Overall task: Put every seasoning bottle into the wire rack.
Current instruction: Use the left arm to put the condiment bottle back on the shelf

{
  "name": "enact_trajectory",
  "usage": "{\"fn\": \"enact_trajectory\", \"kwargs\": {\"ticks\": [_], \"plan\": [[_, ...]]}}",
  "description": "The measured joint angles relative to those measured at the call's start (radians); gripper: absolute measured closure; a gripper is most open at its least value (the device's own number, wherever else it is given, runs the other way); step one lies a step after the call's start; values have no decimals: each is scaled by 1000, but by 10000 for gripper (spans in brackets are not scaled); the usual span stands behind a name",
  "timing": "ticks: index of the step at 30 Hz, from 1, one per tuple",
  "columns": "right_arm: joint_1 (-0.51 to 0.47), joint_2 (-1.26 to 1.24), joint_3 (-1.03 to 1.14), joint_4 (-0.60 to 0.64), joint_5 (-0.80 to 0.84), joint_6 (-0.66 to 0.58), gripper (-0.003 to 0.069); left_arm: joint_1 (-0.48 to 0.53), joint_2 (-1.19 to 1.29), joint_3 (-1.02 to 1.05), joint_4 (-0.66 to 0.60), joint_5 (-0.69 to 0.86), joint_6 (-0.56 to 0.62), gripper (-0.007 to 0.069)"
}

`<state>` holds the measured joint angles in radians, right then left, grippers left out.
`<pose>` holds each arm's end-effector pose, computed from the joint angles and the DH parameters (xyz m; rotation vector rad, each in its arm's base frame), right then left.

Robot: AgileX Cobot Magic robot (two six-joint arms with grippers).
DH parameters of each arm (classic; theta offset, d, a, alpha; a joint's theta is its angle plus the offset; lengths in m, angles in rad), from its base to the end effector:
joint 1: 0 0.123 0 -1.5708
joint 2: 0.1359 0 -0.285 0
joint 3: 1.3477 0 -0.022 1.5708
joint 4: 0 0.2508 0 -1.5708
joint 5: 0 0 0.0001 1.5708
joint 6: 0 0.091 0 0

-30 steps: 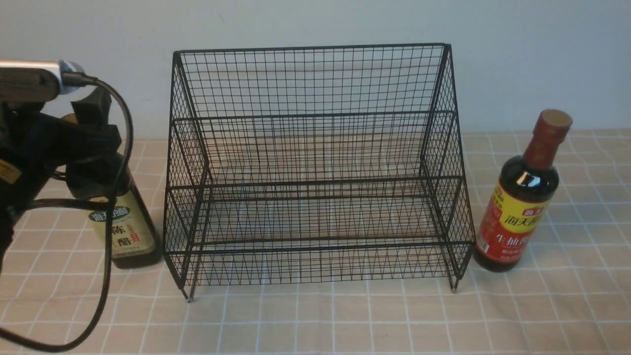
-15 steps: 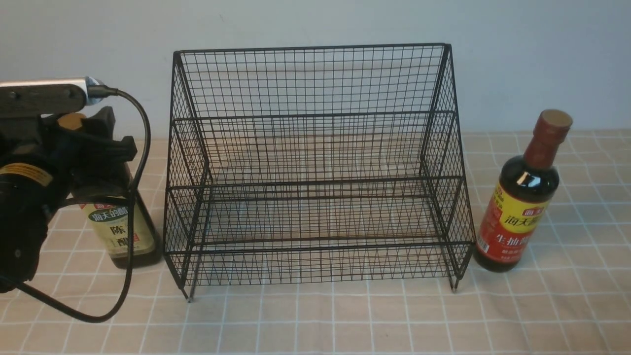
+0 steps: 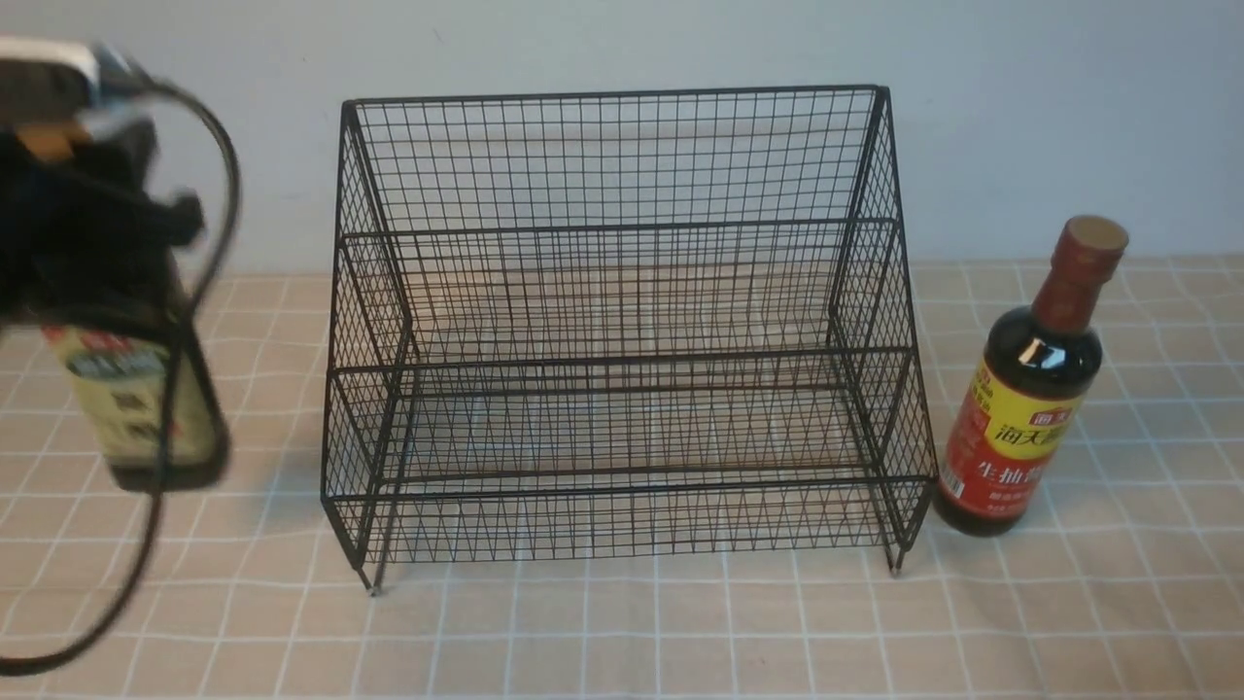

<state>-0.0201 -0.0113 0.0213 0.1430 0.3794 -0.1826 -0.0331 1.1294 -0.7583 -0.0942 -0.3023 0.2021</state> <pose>0.0525 0.0038 0.1729 -0.0640 1.8680 0.0012 0.2521 -0.0058 0.3471 0.0907 1.5516 0.0842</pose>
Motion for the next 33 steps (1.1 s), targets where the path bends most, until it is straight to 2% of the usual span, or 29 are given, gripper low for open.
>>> {"fn": "enact_trajectory", "kwargs": {"ticks": [5, 8, 13, 24, 33], "plan": [[0, 0, 0, 0, 0, 0, 673, 0, -105, -119, 0, 109, -14, 323], [0, 0, 0, 0, 0, 0, 673, -12, -127, -177, 0, 142, -70, 323], [0, 0, 0, 0, 0, 0, 673, -99, -118, -214, 0, 148, -122, 323], [0, 0, 0, 1, 0, 0, 673, -294, 83, -297, -1, 108, -134, 323], [0, 0, 0, 1, 0, 0, 673, -327, 253, -400, -3, 77, -134, 323]]}}
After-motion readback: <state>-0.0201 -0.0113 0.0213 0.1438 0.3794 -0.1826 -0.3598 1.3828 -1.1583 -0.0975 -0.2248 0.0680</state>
